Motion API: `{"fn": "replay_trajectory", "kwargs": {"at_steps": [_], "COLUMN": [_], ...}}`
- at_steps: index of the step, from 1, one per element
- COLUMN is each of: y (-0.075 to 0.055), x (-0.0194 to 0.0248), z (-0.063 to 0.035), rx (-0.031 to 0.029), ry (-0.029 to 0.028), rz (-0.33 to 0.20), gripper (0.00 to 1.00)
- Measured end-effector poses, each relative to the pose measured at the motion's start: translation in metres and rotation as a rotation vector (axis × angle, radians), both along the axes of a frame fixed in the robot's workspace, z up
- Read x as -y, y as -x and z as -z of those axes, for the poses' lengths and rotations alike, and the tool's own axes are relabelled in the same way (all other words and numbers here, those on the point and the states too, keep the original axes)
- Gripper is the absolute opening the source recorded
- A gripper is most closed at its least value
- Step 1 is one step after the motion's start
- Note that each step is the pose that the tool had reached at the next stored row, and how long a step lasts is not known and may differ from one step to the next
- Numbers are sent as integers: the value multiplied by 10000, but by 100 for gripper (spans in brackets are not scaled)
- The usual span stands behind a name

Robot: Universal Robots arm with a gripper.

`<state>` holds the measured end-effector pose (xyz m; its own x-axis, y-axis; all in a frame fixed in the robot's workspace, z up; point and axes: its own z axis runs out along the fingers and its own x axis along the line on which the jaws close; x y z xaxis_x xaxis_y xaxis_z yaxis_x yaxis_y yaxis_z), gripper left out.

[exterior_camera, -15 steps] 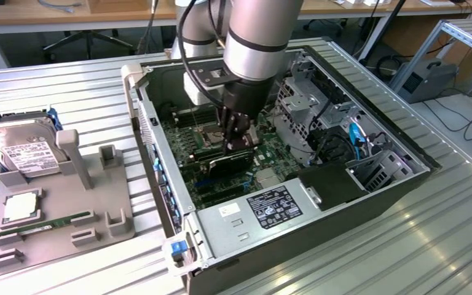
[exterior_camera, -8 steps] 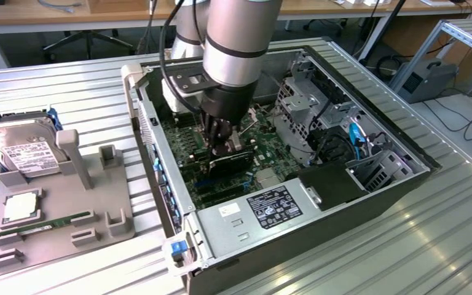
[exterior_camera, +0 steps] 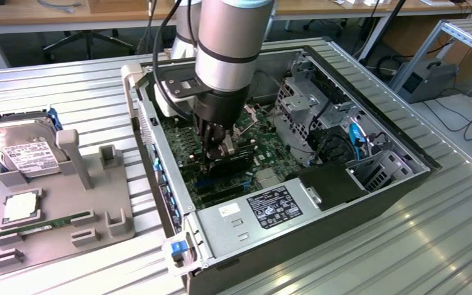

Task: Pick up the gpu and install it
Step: 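Press down on the gpu until it lock into place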

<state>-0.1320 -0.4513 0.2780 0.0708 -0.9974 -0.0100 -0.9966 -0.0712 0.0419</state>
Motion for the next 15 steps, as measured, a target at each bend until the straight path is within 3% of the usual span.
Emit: {"fn": "replay_trajectory", "kwargs": {"at_steps": [15], "y": [21], "x": [-27], "z": [50], "rx": [0], "ry": [1], "rz": [0], "gripper": [11]}}
